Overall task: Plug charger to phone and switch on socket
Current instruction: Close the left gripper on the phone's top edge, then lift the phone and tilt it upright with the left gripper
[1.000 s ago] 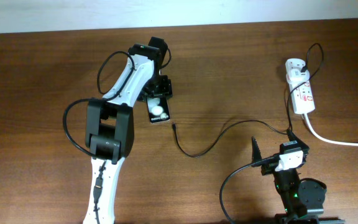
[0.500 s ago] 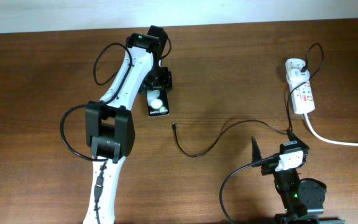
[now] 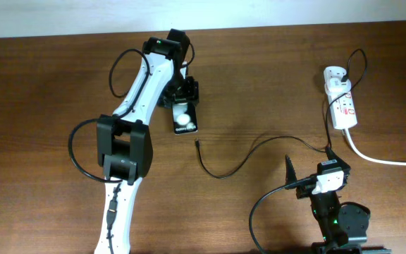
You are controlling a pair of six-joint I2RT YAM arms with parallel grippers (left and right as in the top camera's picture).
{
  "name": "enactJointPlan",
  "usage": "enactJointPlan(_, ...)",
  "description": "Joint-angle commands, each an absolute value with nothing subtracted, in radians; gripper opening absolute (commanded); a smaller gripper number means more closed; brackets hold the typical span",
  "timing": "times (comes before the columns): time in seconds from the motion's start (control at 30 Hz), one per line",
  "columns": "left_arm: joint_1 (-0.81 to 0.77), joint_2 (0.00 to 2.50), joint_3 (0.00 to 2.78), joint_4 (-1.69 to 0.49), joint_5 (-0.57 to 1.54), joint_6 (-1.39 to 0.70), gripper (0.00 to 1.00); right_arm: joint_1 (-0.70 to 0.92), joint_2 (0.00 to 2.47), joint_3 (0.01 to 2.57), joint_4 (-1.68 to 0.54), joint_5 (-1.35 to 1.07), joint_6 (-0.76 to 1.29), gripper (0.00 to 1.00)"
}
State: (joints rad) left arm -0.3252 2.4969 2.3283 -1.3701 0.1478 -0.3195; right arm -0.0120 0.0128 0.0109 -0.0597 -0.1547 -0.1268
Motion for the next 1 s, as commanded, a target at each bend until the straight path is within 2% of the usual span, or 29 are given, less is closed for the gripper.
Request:
enactJointPlan(0.0, -0.316, 2.496, 2.353, -1.380, 0.274, -0.255, 0.73, -0.007, 0.007, 0.006, -0.065, -0.152, -0.115, 0.99)
enactJointPlan(0.33, -0.287, 2.496, 2.353, -1.382, 0.502, -0.229, 0.71, -0.007, 0.007, 0.006, -0.065, -0.152, -0.115, 0.99)
enactJointPlan(0.4, -0.270, 2.496, 2.353, -1.382, 0.588, -0.229, 0.66, -0.007, 0.007, 0.006, -0.065, -0.152, -0.115, 0.99)
enactJointPlan(0.8, -0.233, 2.496, 2.352, -1.386, 0.990, -0.231, 0.54, -0.007, 0.007, 0.006, -0.065, -0.152, -0.115, 0.99)
enactJointPlan(0.97, -0.233, 2.496, 2.353, -1.420, 1.019, -0.302, 0.49, -0.007, 0.007, 0.006, -0.065, -0.152, -0.115, 0.99)
